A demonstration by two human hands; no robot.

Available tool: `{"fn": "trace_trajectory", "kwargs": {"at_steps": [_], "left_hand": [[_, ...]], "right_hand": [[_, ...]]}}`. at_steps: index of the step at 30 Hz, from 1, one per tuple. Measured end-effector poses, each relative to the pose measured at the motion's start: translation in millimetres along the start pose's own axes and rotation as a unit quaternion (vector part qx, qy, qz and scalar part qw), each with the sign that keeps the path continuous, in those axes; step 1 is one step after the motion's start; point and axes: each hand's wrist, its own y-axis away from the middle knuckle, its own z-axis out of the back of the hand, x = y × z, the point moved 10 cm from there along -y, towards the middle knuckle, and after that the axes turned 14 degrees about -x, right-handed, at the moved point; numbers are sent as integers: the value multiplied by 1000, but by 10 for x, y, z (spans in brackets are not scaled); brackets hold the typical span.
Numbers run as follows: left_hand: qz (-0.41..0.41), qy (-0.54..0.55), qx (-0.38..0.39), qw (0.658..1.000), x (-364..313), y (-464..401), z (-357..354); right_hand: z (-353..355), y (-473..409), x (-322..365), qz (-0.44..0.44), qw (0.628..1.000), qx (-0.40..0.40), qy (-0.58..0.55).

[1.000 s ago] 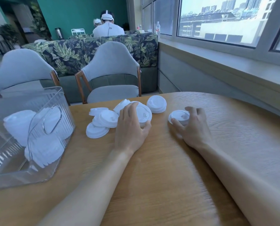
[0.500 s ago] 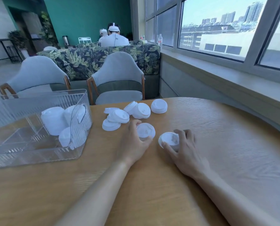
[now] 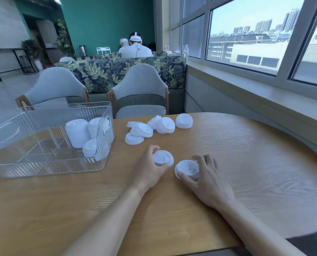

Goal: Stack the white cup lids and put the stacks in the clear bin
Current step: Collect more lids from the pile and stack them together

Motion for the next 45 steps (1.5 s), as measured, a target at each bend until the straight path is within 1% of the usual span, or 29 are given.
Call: {"fn": "trace_trajectory", "kwargs": {"at_steps": [5,9,11,14,17,20,22,30,36,42,45], "left_hand": [[-22,-53,7,998,27,-17,-62],[-18,-121,-36,992,54,-42,-6],[-8,-134,-52,990,66,-50,29],[-2,-99,-58,993,80,-43,44],[17,-23,-61,998,98,-28,70],[16,44,-39,998,49,-8,36],[4,67,-25,997,-5,12,20],[-41,89,22,995,-152,97,-45],[-49,97,45,993,-188,127,-89],[-70,93,61,991,-272,172,-103],[-82,89,71,990,-318,204,-113]], "right_hand": [[6,1,18,16,1000,10,-4],[1,-3,1,11,999,37,-32],[-11,2,-10,7,998,43,-38],[-5,5,9,8,998,37,-39],[13,3,30,13,999,26,-30],[0,2,44,23,999,28,-30],[-12,-1,50,25,998,37,-43],[-26,-1,55,35,997,41,-57],[-46,-4,87,50,995,51,-68],[-40,-57,-52,0,990,25,-142],[-63,-67,-74,0,990,11,-140]]}}
